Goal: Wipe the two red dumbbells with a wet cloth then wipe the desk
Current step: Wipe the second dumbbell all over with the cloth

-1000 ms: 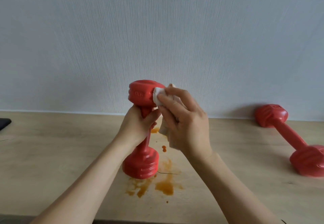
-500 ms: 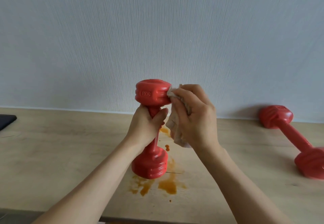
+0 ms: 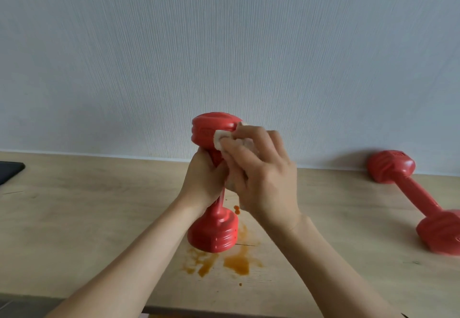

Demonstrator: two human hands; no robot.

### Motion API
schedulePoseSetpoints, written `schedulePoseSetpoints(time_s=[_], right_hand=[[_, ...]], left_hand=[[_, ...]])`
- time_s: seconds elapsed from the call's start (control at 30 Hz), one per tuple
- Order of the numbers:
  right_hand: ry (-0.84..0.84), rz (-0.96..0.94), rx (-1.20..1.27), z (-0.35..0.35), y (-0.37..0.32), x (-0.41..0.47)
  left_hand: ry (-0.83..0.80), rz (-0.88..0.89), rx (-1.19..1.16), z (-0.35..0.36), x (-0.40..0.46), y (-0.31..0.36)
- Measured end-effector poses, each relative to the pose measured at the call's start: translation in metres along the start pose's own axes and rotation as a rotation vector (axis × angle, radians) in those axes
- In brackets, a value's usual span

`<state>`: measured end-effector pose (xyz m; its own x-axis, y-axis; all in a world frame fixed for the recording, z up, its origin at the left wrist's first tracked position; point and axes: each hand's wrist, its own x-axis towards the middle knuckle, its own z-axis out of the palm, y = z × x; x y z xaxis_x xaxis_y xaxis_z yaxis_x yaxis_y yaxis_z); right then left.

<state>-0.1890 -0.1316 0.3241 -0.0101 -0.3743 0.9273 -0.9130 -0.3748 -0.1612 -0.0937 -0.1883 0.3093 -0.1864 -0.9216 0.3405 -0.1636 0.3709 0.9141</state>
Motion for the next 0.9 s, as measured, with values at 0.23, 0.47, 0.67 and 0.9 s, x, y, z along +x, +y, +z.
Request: schedulePoseSetpoints(time_s=[0.23,0.47,0.67,0.9], right_hand=[[-0.046,0.104,0.155,-0.003,0.014,-0.003],[-0.039,0.138,0.194,-0.002,0.013,0.000],[-0.098,0.303,0.316,-0.001,0.026,-0.003],[-0.022,0.075,0.203,-0.004,0.006,0.009]], left_hand=[[-0.049,-0.067,-0.058,-0.001,-0.001,-0.001],[-0.069,-0.094,-0.115,-0.005,-0.003,0.002],[-0.128,-0.111,-0.236,-0.007,-0.006,0.000],[-0.101,-0.124,-0.218,-0.004,-0.004,0.004]])
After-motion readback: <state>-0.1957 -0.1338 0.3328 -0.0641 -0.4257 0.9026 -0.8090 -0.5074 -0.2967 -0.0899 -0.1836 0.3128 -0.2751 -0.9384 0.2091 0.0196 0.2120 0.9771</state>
